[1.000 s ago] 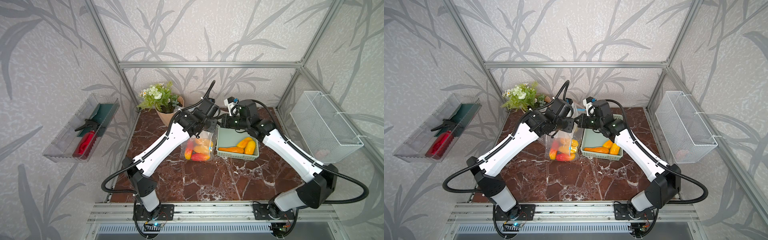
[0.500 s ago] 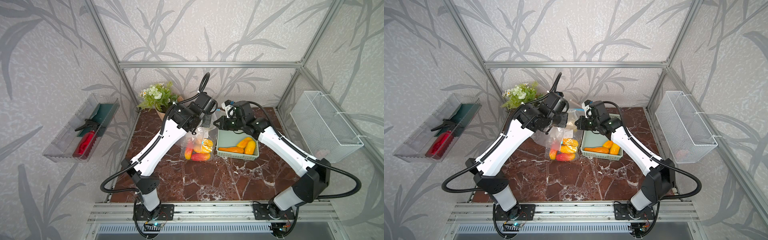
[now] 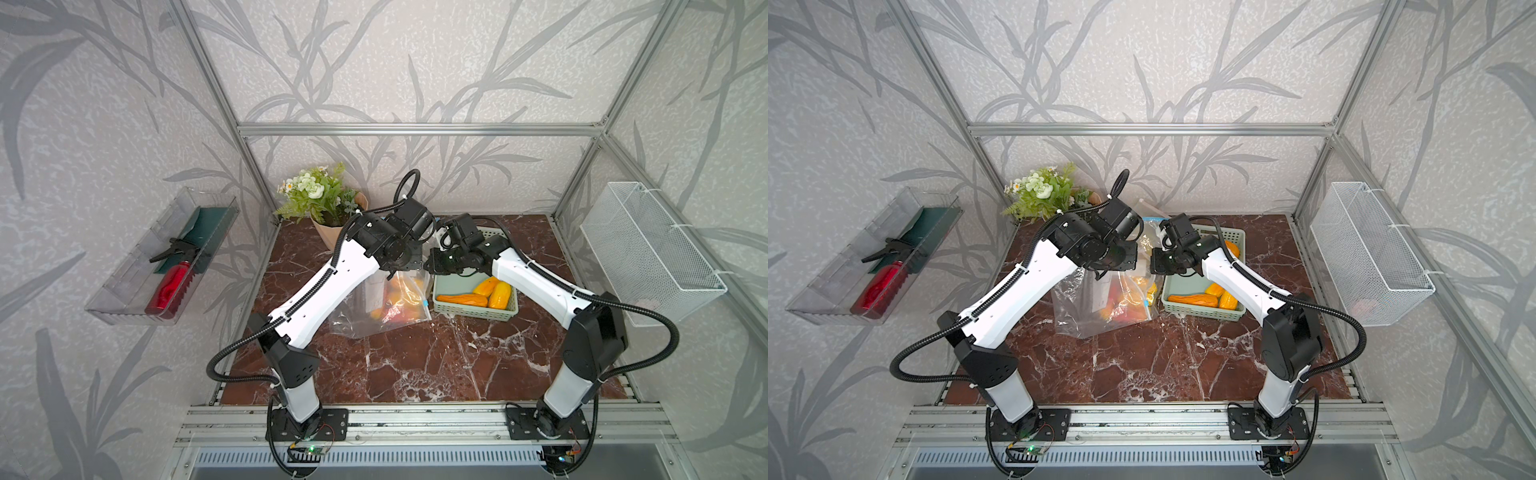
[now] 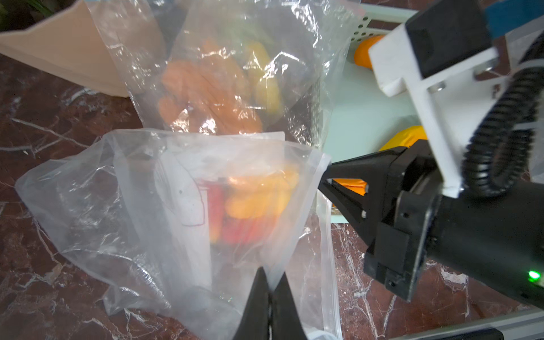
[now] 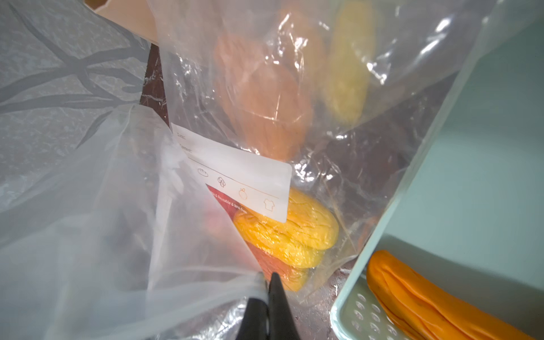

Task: Place the mango in a zip-top bag and seal the zipper
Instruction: Pick up the zipper food storage bag at the center of the board, then pick up the mango from the basket.

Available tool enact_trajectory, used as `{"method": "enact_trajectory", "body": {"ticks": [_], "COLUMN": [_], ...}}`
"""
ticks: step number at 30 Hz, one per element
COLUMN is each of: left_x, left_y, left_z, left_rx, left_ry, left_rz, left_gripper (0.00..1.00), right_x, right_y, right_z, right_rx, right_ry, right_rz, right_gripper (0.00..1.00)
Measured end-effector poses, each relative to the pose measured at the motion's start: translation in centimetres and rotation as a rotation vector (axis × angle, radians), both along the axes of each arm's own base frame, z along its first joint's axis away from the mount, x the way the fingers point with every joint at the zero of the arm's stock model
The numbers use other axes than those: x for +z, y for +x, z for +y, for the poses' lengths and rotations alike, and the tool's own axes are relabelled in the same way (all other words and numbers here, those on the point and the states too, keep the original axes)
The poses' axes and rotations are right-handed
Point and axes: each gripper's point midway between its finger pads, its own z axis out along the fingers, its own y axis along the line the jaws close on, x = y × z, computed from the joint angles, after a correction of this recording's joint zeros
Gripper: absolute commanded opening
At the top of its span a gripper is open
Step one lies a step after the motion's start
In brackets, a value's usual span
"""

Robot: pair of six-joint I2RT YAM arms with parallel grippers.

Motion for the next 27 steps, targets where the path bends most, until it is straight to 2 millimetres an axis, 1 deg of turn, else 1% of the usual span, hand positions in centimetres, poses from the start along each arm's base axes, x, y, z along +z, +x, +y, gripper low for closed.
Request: {"method": "enact_trajectory", "body": {"ticks": [1, 3, 5, 7, 9, 10, 12, 15, 17, 19, 20, 23, 25, 27], "left_x": [-0.6, -1.8, -2.8, -3.7, -4.3, -4.7, -5.5, -6.3, -6.4, -6.2, -6.0, -5.7, -5.4, -5.3], "left_y": [0.1, 0.2, 0.4, 0.7, 0.9, 1.1, 1.2, 1.3, 1.4, 1.6, 1.6, 1.7, 1.6, 1.6], "left_z": [0.0, -0.3, -0.5, -1.0, -1.5, -1.7, -2.0, -2.3, -2.6, -2.8, -3.0, -3.2, -3.4, -3.5], "left_rx": [0.004, 0.008, 0.010, 0.003, -0.003, -0.005, -0.011, -0.020, -0.026, -0.031, -0.035, -0.045, -0.053, -0.057], "left_ry": [-0.003, -0.014, -0.028, -0.053, -0.077, -0.090, -0.111, -0.139, -0.159, -0.178, -0.188, -0.207, -0.218, -0.225], "left_rz": [0.012, 0.035, 0.052, 0.066, 0.075, 0.080, 0.094, 0.112, 0.116, 0.113, 0.110, 0.105, 0.103, 0.100], "left_gripper": [0.00, 0.00, 0.00, 0.00, 0.00, 0.00, 0.00, 0.00, 0.00, 0.00, 0.00, 0.00, 0.00, 0.00], "right_x": [-0.3, -0.8, -1.0, -0.4, 0.6, 1.3, 2.7, 4.6, 5.1, 4.4, 3.5, -0.5, -3.3, -5.3], "right_y": [-0.1, -0.2, -0.5, -0.7, -0.8, -0.8, -0.8, -0.7, -0.5, -0.1, 0.1, 0.1, -0.1, -0.2], "right_z": [-0.1, -0.1, -0.2, -0.4, -0.8, -1.1, -2.1, -4.3, -6.0, -8.1, -9.0, -12.1, -13.9, -15.4], "right_rx": [0.001, 0.004, 0.017, 0.028, 0.024, 0.020, -0.010, -0.104, -0.191, -0.304, -0.360, -0.518, -0.615, -0.699], "right_ry": [-0.003, -0.005, -0.004, 0.001, 0.006, 0.005, 0.002, -0.019, -0.035, -0.079, -0.098, -0.197, -0.270, -0.324], "right_rz": [0.003, 0.006, -0.003, -0.031, -0.073, -0.099, -0.152, -0.215, -0.229, -0.193, -0.154, -0.005, 0.088, 0.152], "right_gripper": [0.02, 0.19, 0.30, 0.40, 0.47, 0.50, 0.53, 0.53, 0.53, 0.53, 0.53, 0.55, 0.59, 0.60]}}
